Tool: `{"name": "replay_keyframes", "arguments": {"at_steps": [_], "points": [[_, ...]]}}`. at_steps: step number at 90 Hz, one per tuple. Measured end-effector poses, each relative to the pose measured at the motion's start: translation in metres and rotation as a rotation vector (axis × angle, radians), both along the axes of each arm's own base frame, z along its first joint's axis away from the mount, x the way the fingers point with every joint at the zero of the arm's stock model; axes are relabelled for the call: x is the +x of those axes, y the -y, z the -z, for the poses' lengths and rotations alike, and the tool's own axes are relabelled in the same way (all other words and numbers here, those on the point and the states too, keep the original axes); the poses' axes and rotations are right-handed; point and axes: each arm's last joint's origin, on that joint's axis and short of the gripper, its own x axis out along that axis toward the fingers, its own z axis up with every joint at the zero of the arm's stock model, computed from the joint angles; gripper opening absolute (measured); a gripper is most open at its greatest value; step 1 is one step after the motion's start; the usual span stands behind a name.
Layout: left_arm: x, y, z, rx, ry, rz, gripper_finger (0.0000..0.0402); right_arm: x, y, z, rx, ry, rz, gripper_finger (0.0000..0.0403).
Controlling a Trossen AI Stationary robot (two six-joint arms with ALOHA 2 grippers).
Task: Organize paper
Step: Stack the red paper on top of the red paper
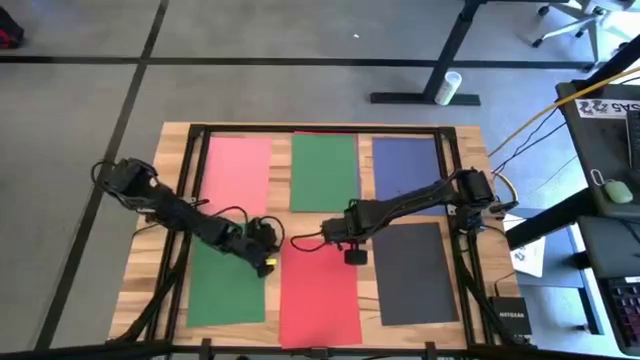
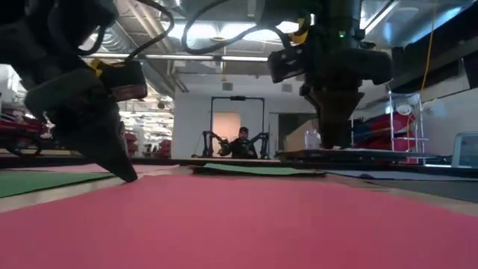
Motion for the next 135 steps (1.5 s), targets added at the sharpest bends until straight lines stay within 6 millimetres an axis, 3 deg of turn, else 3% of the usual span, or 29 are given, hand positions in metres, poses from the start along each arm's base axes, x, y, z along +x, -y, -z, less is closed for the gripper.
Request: {"name": "replay_keyframes", "arguments": {"at_steps": [45, 65, 76, 94, 135], "points": [[0.005, -0.014, 0.0, 0.031, 0.011, -0.038, 0.0, 0.002, -0.003, 0.0, -0.001, 0.03, 0.01, 0.0], [0.007, -0.015, -0.001, 0.039, 0.03, -0.038, 0.0, 0.029, 0.004, 0.002, -0.014, 0.264, 0.001, 0.0], [0.008, -0.016, -0.001, 0.036, 0.033, -0.041, 0.0, 0.049, 0.016, 0.011, 0.026, 0.384, 0.001, 0.0], [0.007, -0.014, -0.001, 0.022, 0.032, -0.031, 0.0, 0.067, 0.033, 0.034, 0.046, 0.438, 0.017, 0.0], [0.004, -0.003, -0.002, -0.021, 0.033, 0.005, 0.0, 0.077, 0.028, 0.057, 0.169, 0.454, -0.015, 0.0]]}}
